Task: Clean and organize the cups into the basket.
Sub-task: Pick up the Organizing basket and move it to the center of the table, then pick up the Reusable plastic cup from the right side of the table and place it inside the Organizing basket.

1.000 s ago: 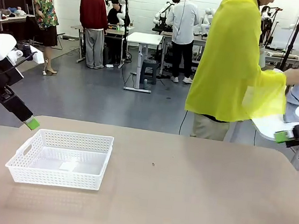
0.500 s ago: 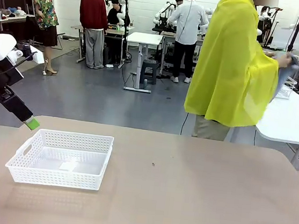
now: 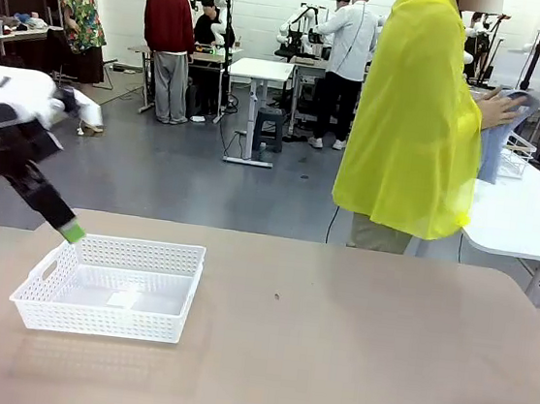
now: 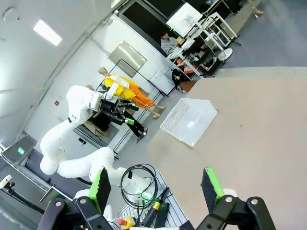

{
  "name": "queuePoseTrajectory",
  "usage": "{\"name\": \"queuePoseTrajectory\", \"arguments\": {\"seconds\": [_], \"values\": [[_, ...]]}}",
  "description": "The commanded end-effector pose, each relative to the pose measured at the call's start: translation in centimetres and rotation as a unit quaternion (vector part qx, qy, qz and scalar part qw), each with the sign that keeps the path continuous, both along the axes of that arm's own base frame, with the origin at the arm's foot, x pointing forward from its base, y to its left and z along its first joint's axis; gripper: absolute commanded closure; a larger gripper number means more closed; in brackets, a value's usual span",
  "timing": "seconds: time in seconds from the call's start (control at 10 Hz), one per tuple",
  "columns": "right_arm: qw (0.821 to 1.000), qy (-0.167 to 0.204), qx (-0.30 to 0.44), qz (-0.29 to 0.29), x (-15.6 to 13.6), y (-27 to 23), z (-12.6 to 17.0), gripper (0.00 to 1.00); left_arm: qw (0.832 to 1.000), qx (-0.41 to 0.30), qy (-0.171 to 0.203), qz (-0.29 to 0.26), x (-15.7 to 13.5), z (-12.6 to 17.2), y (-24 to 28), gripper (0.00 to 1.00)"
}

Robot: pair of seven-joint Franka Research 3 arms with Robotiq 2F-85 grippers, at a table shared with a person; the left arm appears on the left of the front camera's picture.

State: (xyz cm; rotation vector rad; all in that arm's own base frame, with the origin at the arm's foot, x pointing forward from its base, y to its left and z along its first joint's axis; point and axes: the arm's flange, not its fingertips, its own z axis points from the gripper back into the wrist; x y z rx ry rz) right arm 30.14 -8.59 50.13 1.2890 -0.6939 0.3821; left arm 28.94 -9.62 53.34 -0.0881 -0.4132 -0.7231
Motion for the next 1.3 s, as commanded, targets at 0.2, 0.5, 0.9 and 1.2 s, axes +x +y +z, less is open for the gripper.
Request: {"name": "queuePoseTrajectory", "arguments": {"seconds": [0.2, 0.5, 0.9, 1.2], "values": [[0.999, 0.006, -0.02, -0.031, 0.4, -2.4, -0.5, 0.0, 0.996, -0.069, 0.056, -0.009, 1.0, 0.0, 2.2, 0.0], [0.997, 0.031, 0.009, -0.077, -0.4, -10.0, -1.5, 0.0, 0.932, -0.323, 0.15, 0.067, 2.3, 2.3, 12.4, 0.0], [0.997, 0.052, 0.026, -0.056, -2.2, -17.8, -2.1, 0.0, 0.84, -0.496, 0.15, 0.163, -0.7, 2.6, 26.8, 0.0], [0.991, 0.13, 0.035, -0.022, -2.8, -22.0, -2.4, 0.0, 0.812, -0.525, 0.146, 0.211, -2.1, -0.1, 33.4, 0.0]]}}
